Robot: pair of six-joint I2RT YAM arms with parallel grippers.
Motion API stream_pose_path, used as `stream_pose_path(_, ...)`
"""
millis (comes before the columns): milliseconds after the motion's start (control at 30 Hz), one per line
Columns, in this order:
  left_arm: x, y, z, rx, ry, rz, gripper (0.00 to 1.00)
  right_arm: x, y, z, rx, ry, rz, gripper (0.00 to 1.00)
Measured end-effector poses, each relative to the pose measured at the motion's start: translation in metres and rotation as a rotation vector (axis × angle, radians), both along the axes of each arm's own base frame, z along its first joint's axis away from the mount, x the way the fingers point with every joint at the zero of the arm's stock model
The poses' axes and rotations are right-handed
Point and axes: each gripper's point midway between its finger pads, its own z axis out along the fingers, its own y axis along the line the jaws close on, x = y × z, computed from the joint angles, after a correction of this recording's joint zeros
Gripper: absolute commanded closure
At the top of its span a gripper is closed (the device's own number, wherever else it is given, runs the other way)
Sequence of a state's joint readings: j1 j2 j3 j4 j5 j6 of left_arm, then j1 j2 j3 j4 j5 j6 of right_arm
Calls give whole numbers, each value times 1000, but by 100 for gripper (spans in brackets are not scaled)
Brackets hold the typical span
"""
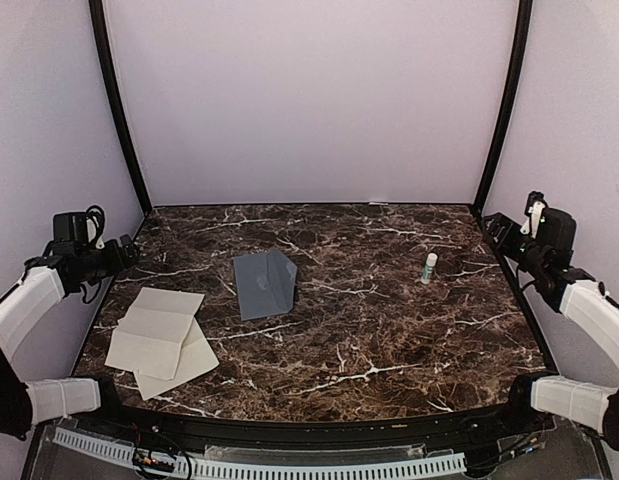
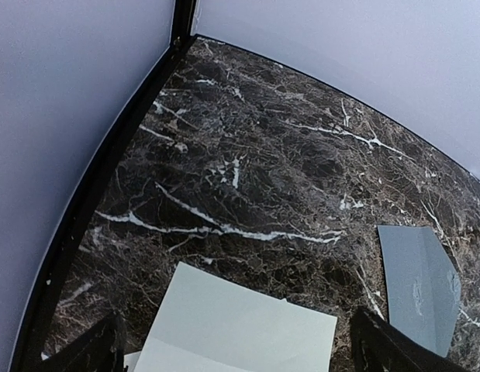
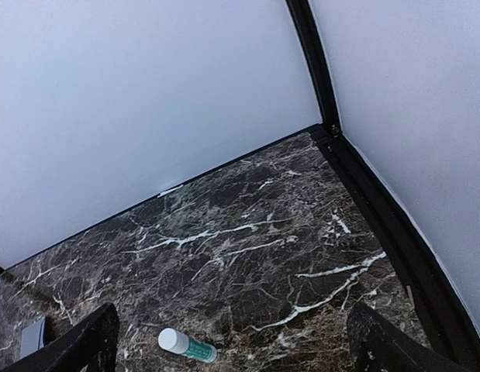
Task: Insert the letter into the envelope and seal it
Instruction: Adjust the letter at the corner of the board.
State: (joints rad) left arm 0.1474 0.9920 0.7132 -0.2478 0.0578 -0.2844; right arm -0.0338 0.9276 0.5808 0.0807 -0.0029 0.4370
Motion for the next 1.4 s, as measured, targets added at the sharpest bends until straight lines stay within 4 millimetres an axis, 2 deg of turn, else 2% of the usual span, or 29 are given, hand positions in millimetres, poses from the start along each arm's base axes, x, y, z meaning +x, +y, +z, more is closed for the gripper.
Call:
stream_pose_path(200,-19,16,-47,-212,58,72,1,-3,26,1,6,-3,155,1)
stream_pose_path(400,-38,13,-85,-407,91,116,1,-7,44,1,20,-1,263,1)
stream_pose_path(467,-42,13,-91,-428,103,128,1,-8,49,2,29,-3,293,1)
stream_pose_path(600,-40,9,-88,-451,89,111,2,-10,63,2,59,0,366,1)
stream_pose_path(667,-38,1,-87,-452,92,82,3,-12,72,1,79,7,406,1)
stream_pose_path(800,-30,-39,-85,-396,160,-64,6,-23,114,1,115,19,542,1)
stream_pose_path(900,-23,-66,-77,-311,198,-147,6,-30,132,5,145,14,601,1)
stream_pose_path(1000,-27,-88,-75,-208,229,-195,6,-31,139,9,166,0,614,1)
stream_pose_path(1133,-43,-113,-83,-78,298,-238,7,-35,140,9,188,-9,604,1)
stream_pose_path(1233,-53,-121,-92,5,355,-247,8,-36,138,5,194,-3,590,1)
stream_pose_path(1400,-65,-130,-112,151,468,-246,15,-36,135,5,193,-6,569,1)
